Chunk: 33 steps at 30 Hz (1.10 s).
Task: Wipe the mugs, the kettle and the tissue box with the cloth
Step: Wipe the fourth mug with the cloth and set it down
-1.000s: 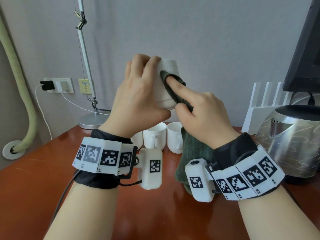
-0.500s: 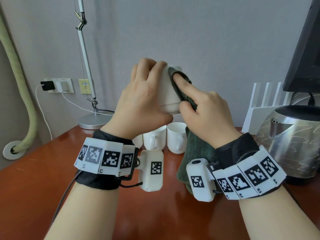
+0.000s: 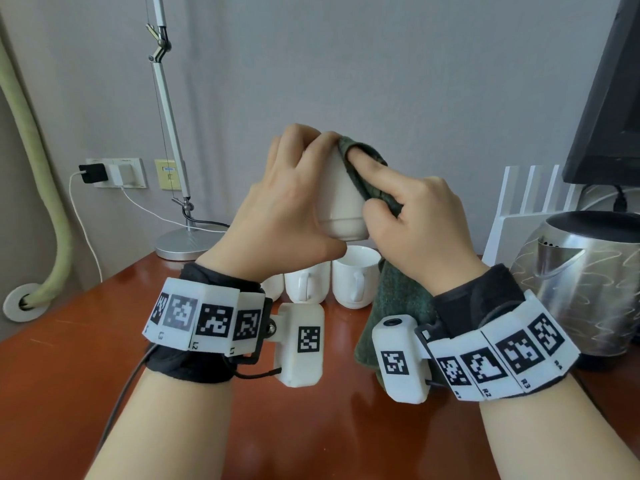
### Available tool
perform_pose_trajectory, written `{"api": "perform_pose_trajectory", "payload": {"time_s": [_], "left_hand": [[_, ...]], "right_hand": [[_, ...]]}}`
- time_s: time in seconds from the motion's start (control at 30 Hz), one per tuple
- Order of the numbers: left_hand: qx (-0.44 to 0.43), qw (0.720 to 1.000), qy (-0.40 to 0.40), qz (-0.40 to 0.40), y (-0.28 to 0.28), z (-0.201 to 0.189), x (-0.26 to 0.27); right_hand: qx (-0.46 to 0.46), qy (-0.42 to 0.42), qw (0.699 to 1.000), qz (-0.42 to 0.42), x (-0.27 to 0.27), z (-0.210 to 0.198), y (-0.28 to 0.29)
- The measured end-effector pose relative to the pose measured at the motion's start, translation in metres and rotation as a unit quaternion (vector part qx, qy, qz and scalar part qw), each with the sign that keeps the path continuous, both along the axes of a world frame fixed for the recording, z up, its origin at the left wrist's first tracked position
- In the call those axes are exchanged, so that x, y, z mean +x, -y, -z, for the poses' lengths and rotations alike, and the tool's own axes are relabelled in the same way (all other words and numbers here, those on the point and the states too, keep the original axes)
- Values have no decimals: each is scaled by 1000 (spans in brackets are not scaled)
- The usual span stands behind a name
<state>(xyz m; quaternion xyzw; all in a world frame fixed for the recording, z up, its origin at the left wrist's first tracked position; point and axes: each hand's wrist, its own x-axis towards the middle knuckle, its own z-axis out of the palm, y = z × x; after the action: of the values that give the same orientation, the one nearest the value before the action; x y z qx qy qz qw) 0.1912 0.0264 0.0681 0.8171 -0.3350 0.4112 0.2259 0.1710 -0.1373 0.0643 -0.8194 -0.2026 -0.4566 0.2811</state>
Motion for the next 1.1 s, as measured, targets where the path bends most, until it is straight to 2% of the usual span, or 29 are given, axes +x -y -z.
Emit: {"api": "perform_pose_trajectory", "payload": {"time_s": [0.33, 0.5, 0.6, 0.8, 0.93, 1.1], "left_hand": [[-13, 1000, 10, -9, -6, -1, 2], [-23, 999, 23, -11, -11, -4, 3], [-19, 999, 24, -9, -8, -2, 3], [-9, 1000, 0, 12, 2, 0, -1], [-14, 1000, -7, 24, 3, 1, 1], [-9, 1000, -16, 21, 0, 1, 3]], "right_hand": [[16, -23, 999, 16, -1, 1, -6], [57, 38, 996, -60, 5, 8, -4], [38, 75, 993, -82, 2, 10, -10], [26, 91, 995, -6, 1, 6, -10], [34, 99, 994, 15, 0, 7, -15], [42, 47, 998, 29, 0, 7, -18]]}}
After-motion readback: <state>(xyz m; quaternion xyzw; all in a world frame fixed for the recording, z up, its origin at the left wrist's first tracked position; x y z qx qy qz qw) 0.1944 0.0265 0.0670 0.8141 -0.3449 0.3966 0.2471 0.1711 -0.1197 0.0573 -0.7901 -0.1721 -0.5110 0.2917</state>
